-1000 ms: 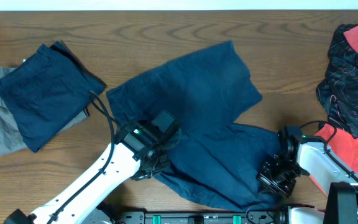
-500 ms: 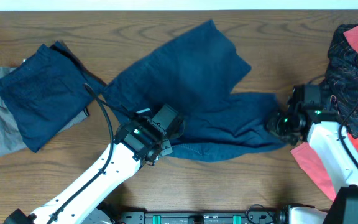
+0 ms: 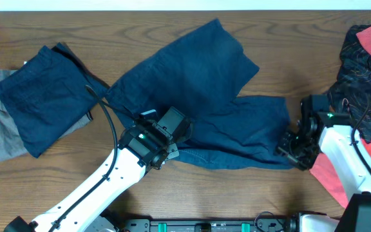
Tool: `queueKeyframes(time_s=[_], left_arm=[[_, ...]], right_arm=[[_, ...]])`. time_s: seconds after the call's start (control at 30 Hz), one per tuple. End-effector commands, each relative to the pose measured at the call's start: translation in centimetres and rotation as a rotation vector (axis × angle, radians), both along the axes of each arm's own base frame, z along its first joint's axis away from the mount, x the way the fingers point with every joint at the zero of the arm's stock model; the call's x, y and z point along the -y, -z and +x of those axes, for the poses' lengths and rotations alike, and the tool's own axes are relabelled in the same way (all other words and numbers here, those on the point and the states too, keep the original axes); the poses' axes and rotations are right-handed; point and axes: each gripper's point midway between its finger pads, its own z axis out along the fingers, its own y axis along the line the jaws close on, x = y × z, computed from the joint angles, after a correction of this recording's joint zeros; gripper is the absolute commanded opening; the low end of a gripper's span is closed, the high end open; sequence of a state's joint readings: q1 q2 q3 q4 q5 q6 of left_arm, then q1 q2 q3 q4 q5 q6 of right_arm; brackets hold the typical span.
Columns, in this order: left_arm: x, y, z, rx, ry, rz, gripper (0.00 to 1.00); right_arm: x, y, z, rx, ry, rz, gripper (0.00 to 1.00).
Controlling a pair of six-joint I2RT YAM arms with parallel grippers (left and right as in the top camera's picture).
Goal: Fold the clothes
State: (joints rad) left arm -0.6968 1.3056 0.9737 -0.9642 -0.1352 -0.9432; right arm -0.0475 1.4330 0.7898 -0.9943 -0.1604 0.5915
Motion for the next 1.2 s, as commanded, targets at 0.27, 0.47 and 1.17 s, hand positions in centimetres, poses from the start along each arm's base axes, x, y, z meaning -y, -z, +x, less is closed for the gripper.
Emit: queueKeyframes(time_s=[0.27, 0.47, 1.17], left_arm=[[-1.0, 0.1, -0.2, -0.003, -0.010, 0.049, 0.06], [-1.3, 0.2, -0.7, -0.024, -0.009, 0.062, 0.06], [4.4, -2.9, -9.2, -0.138, 0.205, -0.206, 0.06]], right_arm=[[-1.1, 5.2, -0.1, 0.085, 0.216, 0.071, 0.64], [-1.1, 5.8, -0.2, 0.096, 0.229, 0.070, 0.08], [4.1, -13.7, 5.2, 0.418, -0.050, -0.096, 0.01]])
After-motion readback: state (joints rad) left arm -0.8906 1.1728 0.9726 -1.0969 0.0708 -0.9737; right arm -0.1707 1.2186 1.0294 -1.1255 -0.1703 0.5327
